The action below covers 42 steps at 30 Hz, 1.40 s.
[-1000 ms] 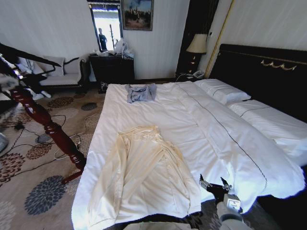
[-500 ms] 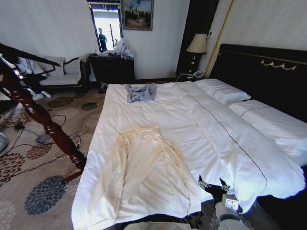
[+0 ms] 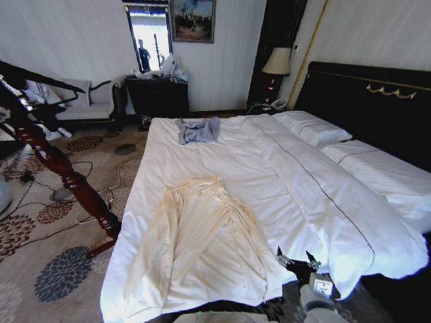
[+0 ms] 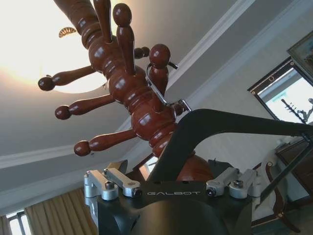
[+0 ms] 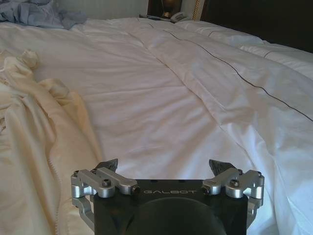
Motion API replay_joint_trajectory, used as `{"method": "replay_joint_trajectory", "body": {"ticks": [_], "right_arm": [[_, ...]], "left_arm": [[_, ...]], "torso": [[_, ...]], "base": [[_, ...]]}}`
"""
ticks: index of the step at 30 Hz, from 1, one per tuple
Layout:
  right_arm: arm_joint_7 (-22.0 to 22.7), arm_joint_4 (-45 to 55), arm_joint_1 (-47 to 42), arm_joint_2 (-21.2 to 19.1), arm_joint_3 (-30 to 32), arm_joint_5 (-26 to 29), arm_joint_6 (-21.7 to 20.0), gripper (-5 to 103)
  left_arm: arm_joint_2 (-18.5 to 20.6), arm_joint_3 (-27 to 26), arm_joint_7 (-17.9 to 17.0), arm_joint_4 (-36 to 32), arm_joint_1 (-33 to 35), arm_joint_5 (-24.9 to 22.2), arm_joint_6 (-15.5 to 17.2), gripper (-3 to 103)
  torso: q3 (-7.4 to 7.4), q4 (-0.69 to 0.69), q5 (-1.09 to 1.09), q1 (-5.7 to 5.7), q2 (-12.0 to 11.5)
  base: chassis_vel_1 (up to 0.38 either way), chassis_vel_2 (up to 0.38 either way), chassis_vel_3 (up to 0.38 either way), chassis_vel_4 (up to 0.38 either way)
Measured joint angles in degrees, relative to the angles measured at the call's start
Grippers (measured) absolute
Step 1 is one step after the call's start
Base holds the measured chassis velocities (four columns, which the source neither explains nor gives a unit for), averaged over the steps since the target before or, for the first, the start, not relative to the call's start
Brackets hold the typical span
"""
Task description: Pick up the clothes from the bed and hang them on the clothes hanger.
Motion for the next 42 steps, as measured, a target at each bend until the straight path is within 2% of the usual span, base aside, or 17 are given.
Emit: {"method": "replay_joint_trajectory", "body": {"ticks": [3, 5, 7, 11, 13, 16, 19, 21, 23, 37, 42], "right_arm": [[0.0, -0.1, 0.1, 0.0, -0.1, 0.0, -0.1, 100], [0.1, -0.4, 0.3, 0.0, -0.1, 0.1, -0.1, 100], [0.1, -0.4, 0.3, 0.0, -0.1, 0.1, -0.1, 100], [0.1, -0.4, 0.4, 0.1, -0.1, 0.2, -0.1, 100], [0.1, -0.5, 0.4, 0.1, -0.1, 0.2, -0.1, 100], [0.2, -0.5, 0.4, 0.3, -0.3, 0.2, -0.2, 100], [0.2, -0.6, 0.4, 0.4, -0.4, 0.1, -0.2, 100], [0.2, -0.6, 0.3, 0.4, -0.4, 0.1, -0.3, 100], [0.2, -0.6, 0.3, 0.3, -0.4, 0.1, -0.3, 100], [0.3, -0.4, 0.2, 0.3, -0.2, 0.2, -0.4, 100], [0.4, -0.3, 0.3, 0.2, 0.1, 0.3, -0.5, 100]], "left_arm": [[0.2, 0.1, 0.0, 0.4, -0.2, -0.1, 0.0, 89], [0.2, 0.1, 0.0, 0.8, -0.3, -0.2, 0.0, 80], [0.2, 0.1, 0.0, 1.0, -0.3, -0.3, 0.0, 80], [0.1, 0.0, -0.1, 1.6, -0.3, -0.4, 0.0, 58], [0.0, 0.0, -0.1, 1.7, -0.4, -0.5, -0.1, 58], [0.0, 0.0, -0.1, 2.0, -0.5, -0.5, -0.1, 42], [0.1, 0.0, -0.1, 2.0, -0.6, -0.6, -0.1, 36], [0.2, -0.3, -0.2, 2.0, -0.7, -0.8, -0.1, 26], [0.3, -0.4, -0.1, 2.0, -0.7, -1.0, -0.1, 22], [0.8, -1.6, 1.0, 0.0, 0.2, -1.9, -0.1, 22], [0.3, -4.4, 1.9, -3.0, 3.5, -2.5, -0.1, 22]], "torso": [[0.00, 0.00, 0.00, 0.00, 0.0], [-0.01, 0.01, 0.00, 0.00, 0.0], [0.00, 0.01, 0.00, 0.00, 0.0], [-0.01, 0.01, 0.00, 0.00, 0.0], [-0.01, 0.01, 0.00, 0.00, 0.0], [0.00, 0.00, 0.00, 0.00, 0.0], [0.00, -0.02, 0.00, 0.00, 0.0], [-0.01, 0.01, -0.01, 0.00, 0.0], [0.00, 0.02, 0.01, 0.00, 0.0], [-0.01, 0.00, 0.00, 0.00, 0.0], [0.00, -0.01, 0.00, 0.00, 0.0]], "base": [[0.000, 0.000, 0.000, 0.000], [0.000, 0.000, 0.000, 0.000], [0.000, 0.000, 0.000, 0.000], [0.000, 0.000, 0.000, 0.000], [0.000, 0.000, 0.000, 0.000], [0.000, 0.000, 0.000, 0.000], [0.000, 0.000, 0.000, 0.000], [0.000, 0.000, 0.000, 0.000], [0.000, 0.000, 0.000, 0.000], [0.000, 0.000, 0.000, 0.000], [0.000, 0.000, 0.000, 0.000]]}}
